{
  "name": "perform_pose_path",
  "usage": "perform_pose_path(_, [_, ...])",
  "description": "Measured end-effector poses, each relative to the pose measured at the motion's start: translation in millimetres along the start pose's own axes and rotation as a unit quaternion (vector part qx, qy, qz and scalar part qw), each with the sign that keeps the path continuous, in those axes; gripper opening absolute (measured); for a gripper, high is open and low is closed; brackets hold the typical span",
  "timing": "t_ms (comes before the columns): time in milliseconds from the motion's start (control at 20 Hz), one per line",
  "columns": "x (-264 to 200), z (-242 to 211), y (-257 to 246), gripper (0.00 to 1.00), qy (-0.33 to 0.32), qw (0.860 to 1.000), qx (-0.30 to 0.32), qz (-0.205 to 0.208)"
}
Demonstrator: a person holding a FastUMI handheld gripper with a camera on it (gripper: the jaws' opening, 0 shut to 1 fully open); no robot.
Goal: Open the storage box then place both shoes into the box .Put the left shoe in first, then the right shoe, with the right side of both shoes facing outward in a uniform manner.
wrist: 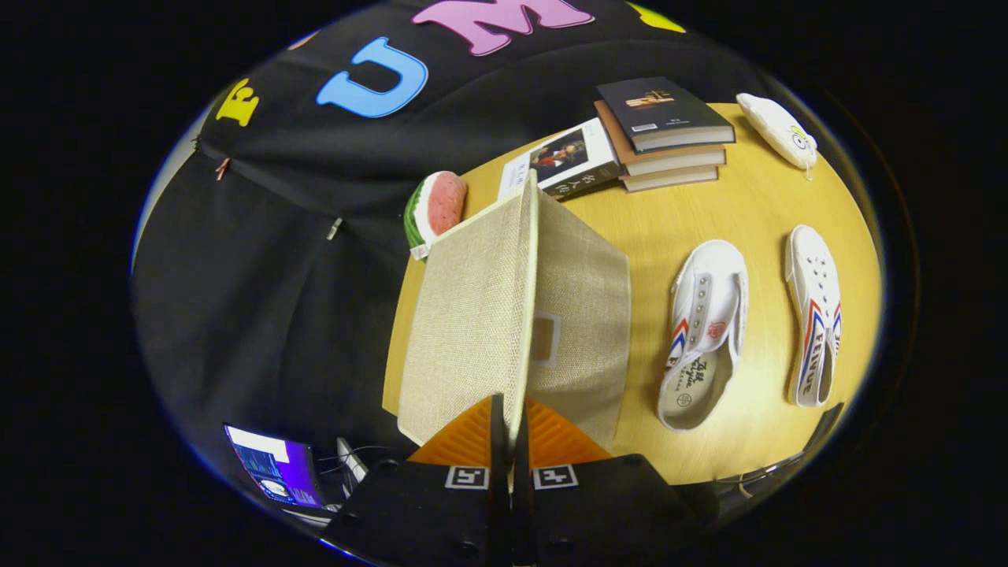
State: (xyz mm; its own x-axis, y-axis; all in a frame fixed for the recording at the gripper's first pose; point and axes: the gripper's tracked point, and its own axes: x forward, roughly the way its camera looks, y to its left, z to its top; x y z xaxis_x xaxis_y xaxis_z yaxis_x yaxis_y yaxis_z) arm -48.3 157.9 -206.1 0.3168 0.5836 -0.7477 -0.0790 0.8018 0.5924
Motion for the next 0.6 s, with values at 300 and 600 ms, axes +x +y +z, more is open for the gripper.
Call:
perform_pose_path(300, [-5, -6, -17, 0.08, 0.010, 0.999, 0.011, -0.038])
perform_pose_path(600, [-21, 8, 18, 0.07, -0.014, 1.000, 0.019, -0.004])
